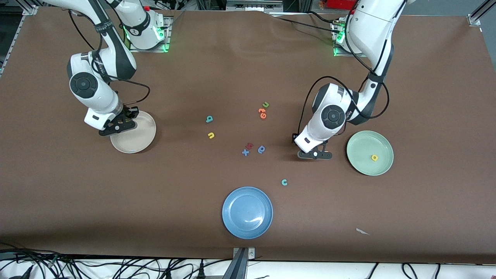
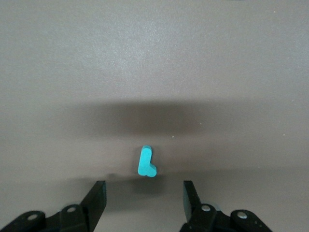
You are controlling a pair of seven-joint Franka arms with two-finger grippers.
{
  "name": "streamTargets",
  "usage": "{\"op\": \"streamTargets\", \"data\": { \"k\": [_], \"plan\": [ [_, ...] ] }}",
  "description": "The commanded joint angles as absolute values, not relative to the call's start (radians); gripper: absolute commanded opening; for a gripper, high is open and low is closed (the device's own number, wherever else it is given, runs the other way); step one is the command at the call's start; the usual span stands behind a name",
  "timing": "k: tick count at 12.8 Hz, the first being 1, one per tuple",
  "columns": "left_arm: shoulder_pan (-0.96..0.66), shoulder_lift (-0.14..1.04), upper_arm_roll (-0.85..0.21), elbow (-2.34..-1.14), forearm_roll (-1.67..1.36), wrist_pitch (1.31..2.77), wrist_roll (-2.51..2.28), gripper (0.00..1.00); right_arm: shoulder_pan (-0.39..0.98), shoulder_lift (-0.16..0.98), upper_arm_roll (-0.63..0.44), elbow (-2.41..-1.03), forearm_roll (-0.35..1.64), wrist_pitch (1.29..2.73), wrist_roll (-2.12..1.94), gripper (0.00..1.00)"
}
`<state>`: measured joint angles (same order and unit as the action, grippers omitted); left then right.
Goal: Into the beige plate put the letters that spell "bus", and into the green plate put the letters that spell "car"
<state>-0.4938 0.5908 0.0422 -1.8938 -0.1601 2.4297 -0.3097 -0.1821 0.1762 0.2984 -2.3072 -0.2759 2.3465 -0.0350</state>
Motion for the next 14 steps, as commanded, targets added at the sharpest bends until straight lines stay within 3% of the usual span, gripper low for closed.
{"op": "streamTargets", "data": {
  "k": [1,5,8,11,14],
  "plan": [
    [-0.512,0.606,0.057,-1.898,-0.150,2.457,-0.333,0.68,-0.189,0.178,0.305,-2.298,-0.255,2.342,-0.034,0.75],
    [-0.515,0.614,0.058,-1.891,-0.150,2.461,-0.333,0.51,-0.189,0.179,0.337,-2.289,-0.180,2.336,0.018,0.79],
    [-0.515,0.617,0.058,-1.884,-0.150,2.461,-0.336,0.44,-0.184,0.212,0.470,-2.273,-0.178,2.345,0.272,0.80],
    [-0.515,0.621,0.060,-1.879,-0.137,2.461,-0.337,0.39,-0.181,0.278,0.577,-2.218,-0.179,2.349,0.461,0.82],
    [-0.515,0.633,0.060,-1.858,-0.098,2.461,-0.382,0.38,-0.122,0.328,0.607,-2.197,-0.187,2.403,0.587,0.82]
  ]
}}
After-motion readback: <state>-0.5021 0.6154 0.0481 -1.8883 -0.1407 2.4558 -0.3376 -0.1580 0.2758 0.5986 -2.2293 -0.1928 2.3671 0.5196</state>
